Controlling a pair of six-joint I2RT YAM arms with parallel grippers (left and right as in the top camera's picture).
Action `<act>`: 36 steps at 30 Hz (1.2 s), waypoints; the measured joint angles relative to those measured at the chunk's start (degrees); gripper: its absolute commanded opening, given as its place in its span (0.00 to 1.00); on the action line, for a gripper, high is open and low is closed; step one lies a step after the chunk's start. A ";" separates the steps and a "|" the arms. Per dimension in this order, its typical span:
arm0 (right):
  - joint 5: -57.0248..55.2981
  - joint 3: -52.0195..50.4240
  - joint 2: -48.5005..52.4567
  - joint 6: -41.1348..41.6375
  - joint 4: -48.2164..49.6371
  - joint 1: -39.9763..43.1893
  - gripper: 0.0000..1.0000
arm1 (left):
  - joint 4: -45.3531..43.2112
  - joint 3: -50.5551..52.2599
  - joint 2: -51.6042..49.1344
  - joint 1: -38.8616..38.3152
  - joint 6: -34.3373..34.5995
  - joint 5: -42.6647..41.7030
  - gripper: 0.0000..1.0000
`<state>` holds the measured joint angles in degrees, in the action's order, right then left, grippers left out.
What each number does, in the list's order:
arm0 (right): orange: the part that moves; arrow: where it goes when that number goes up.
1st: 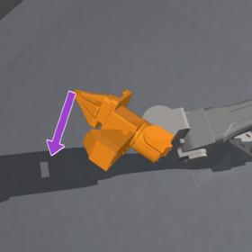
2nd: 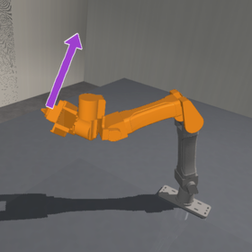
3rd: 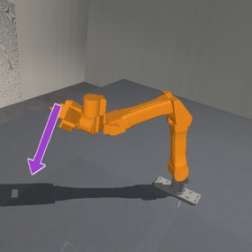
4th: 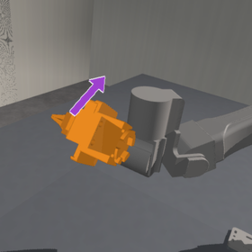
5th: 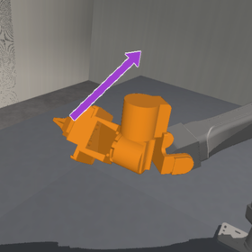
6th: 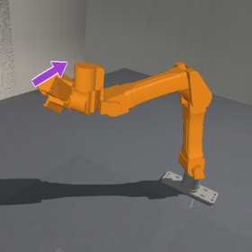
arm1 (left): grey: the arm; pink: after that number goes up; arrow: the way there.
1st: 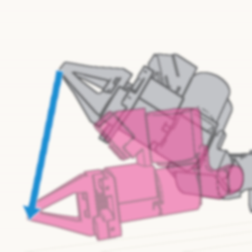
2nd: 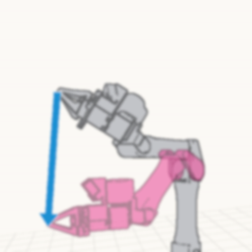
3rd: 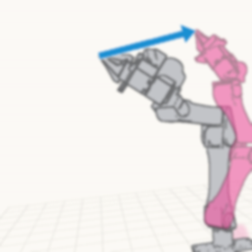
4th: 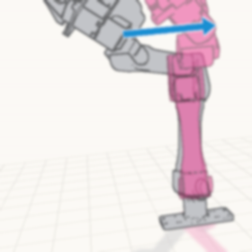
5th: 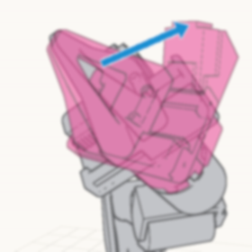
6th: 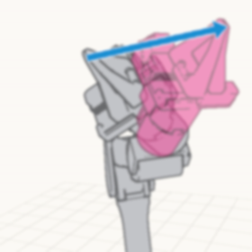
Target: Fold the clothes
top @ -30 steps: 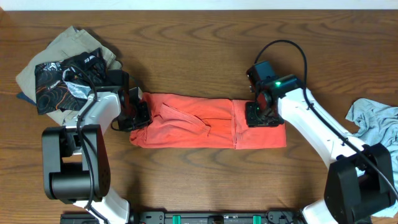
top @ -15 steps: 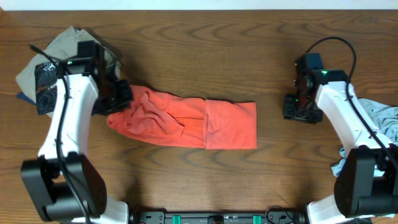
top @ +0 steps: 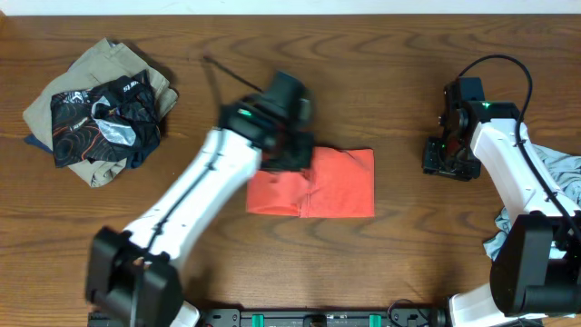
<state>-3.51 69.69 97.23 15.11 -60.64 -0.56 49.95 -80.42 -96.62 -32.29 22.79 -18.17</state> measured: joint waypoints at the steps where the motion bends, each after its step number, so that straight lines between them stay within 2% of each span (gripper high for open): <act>1: 0.00 0.00 0.00 -0.11 -0.07 0.00 0.42 | -1.05 0.00 -1.05 -1.97 1.20 -0.07 0.06; 7: 0.24 0.00 0.00 -0.33 -0.39 0.00 0.41 | -7.54 0.02 -7.10 -8.33 5.51 -0.11 0.06; 13: 1.60 0.00 0.00 -0.35 -0.42 0.00 0.41 | -12.31 0.02 -7.96 -11.02 7.26 -0.11 0.07; 14: 1.75 0.00 0.00 -0.35 -0.42 0.00 0.41 | -12.70 0.02 -7.96 -11.19 7.41 -0.11 0.11; 17: 2.05 0.00 0.00 -0.35 -0.50 0.00 0.41 | -13.84 0.02 -7.96 -11.65 8.63 -0.17 0.47; 20: 2.69 0.00 0.00 -0.35 -0.63 0.00 0.42 | -15.13 0.02 -7.96 -11.87 9.57 -1.46 0.55; 24: 3.61 0.00 0.00 -0.39 -0.63 0.00 0.42 | -15.21 0.02 -7.80 -11.47 7.15 -5.03 0.56; 29: 8.41 0.00 0.00 -4.37 -0.13 -0.02 0.42 | -8.70 0.02 -5.05 -5.18 2.45 -7.37 0.57; 36: 28.13 0.00 0.00 -17.14 0.48 -4.48 0.44 | -0.83 -0.04 0.94 14.27 -0.59 -7.76 0.58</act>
<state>24.62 69.69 97.23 -2.02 -60.16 -5.04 49.12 -80.47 -95.68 -18.02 22.20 -25.93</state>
